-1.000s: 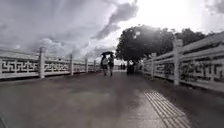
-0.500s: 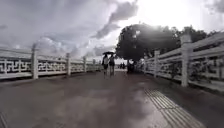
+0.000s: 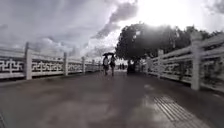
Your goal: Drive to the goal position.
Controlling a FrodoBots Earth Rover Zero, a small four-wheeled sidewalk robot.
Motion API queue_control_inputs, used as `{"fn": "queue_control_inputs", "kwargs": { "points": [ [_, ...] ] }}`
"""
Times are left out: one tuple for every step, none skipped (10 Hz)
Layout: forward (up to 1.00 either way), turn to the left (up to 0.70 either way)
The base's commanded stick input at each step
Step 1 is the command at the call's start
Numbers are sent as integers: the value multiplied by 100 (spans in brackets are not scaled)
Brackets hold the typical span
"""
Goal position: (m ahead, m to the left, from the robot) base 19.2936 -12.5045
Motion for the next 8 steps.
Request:
{"fn": "queue_control_inputs", "kwargs": {
  "points": [
    [70, 0],
    [70, 0],
    [70, 0],
    [70, 0],
    [70, 0],
    [70, 0],
    [70, 0],
    [70, 0]
  ]
}}
